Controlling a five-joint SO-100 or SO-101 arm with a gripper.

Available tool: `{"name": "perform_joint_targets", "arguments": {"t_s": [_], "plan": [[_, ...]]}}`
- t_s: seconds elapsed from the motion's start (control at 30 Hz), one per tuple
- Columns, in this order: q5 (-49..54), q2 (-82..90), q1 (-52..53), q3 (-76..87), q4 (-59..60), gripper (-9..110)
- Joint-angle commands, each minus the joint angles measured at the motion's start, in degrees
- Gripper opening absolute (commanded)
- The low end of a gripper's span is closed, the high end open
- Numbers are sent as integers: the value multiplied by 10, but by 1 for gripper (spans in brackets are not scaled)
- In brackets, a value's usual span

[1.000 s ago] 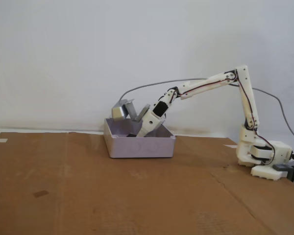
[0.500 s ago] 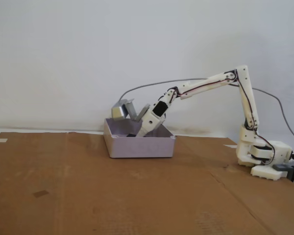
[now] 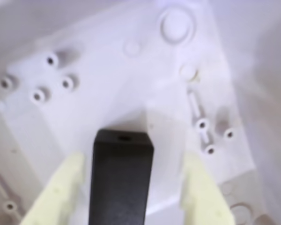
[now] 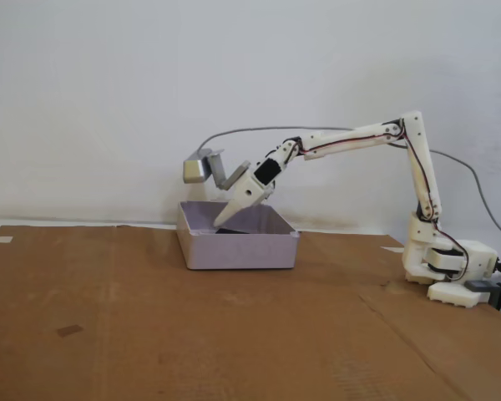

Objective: Grasp a block and put it in the box.

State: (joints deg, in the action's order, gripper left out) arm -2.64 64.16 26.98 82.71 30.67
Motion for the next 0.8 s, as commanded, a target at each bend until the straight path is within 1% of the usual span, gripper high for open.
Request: {"name": "perform_joint_targets", "arguments": {"t_s": [0.0, 0.43, 0.77], "plan": [[8, 46, -3, -91, -18, 23], [8, 53, -7, -197, -17, 23], [8, 104, -19, -200, -16, 23]]}}
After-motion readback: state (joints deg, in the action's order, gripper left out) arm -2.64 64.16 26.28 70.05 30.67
